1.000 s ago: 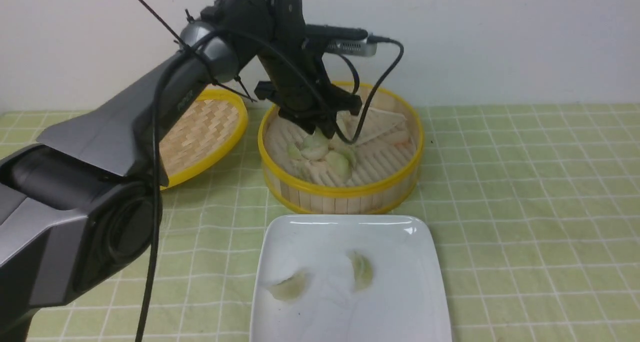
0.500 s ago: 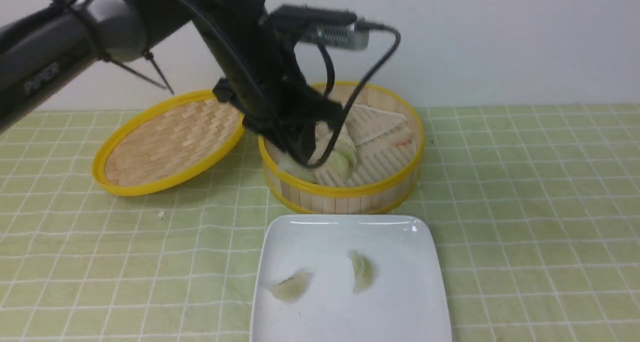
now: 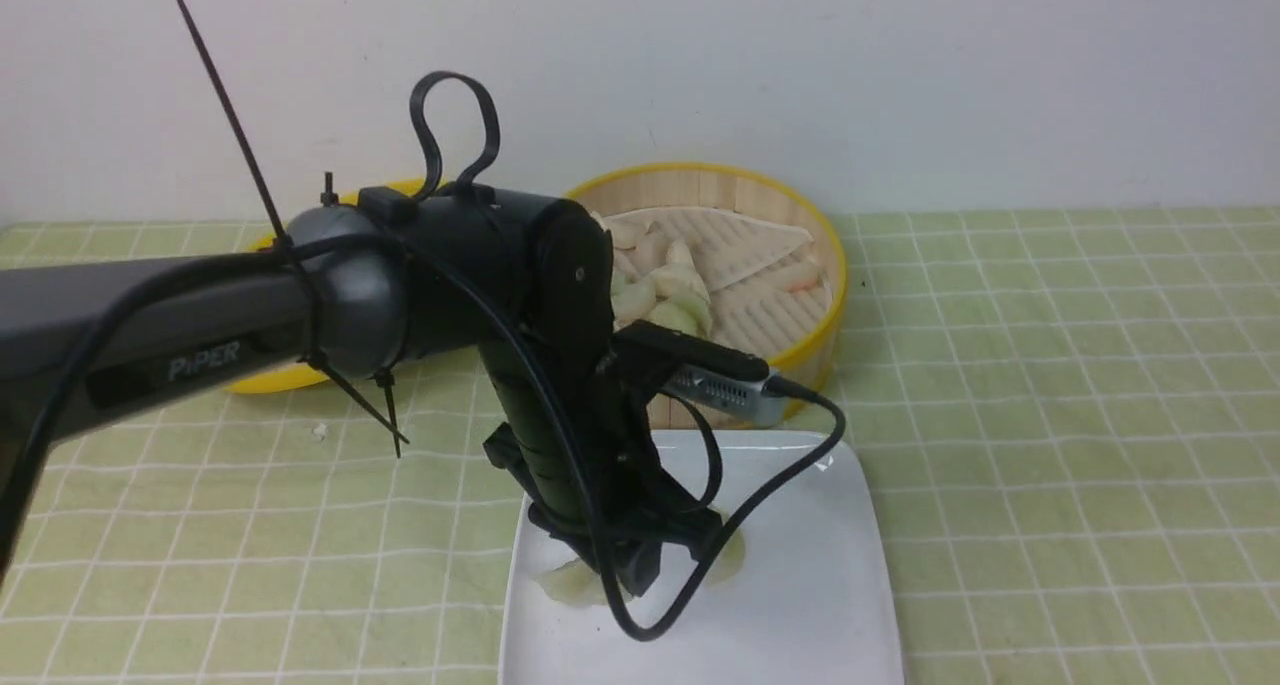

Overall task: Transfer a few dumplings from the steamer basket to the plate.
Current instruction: Use the left arm to put the dumpling into the plate, then use the right arm to grab a dumpling from inside the steamer

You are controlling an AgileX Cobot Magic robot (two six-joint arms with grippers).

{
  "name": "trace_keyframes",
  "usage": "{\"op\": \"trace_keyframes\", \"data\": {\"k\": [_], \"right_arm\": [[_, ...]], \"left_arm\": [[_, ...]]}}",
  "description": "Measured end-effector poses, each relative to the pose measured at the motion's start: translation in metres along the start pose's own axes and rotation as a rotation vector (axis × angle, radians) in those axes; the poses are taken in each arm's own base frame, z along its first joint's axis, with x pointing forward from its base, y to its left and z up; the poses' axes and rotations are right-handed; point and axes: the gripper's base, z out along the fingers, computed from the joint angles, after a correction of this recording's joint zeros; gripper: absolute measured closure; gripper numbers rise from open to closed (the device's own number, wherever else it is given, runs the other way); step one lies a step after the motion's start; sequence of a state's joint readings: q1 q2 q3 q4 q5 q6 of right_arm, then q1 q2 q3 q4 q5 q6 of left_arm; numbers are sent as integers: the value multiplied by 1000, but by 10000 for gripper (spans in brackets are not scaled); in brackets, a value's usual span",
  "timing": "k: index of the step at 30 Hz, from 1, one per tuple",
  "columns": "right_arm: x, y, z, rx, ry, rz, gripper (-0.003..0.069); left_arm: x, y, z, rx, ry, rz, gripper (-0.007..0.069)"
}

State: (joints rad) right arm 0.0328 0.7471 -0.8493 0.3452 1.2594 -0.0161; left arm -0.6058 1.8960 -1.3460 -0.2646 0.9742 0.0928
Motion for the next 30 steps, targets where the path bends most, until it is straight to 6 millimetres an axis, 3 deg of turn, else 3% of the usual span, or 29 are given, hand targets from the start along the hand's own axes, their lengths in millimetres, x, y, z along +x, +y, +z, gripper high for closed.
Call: {"op": "trace_keyframes", "data": {"k": [7,10,13,15,16,17,18,19,21,22,25,29,30], "right_arm": [[-5,1,0,-6,-49,4,673],[-16,5,0,-41,-66,6,673],[-35,10,3,-80,-57,-24,673],[-53,13,9,-107,-47,-44,672],[-67,14,15,-124,-36,-61,672],[-69,14,16,-127,-34,-58,672],[-85,16,25,-140,-20,-83,672],[-97,18,35,-146,-4,-102,672],[-115,21,55,-146,29,-129,671],[-117,23,54,-148,22,-134,671],[-147,38,95,-130,72,-219,668],[-174,56,142,-102,99,-305,650],[-177,57,147,-102,101,-307,648]], "left_arm": [[-7,-2,-2,17,-64,10,230],[-9,-4,-8,20,-61,17,190],[-7,-7,-26,14,-93,30,262],[-4,-11,-46,7,-144,47,375],[1,-15,-69,4,-200,63,468],[2,-15,-73,4,-209,65,482],[11,-20,-97,4,-269,80,568],[22,-24,-117,6,-319,91,599],[41,-29,-143,11,-382,99,622],[45,-30,-149,12,-398,100,622],[87,-34,-180,24,-484,88,631],[136,-36,-201,37,-570,67,631],[136,-36,-201,39,-570,64,631]]}}
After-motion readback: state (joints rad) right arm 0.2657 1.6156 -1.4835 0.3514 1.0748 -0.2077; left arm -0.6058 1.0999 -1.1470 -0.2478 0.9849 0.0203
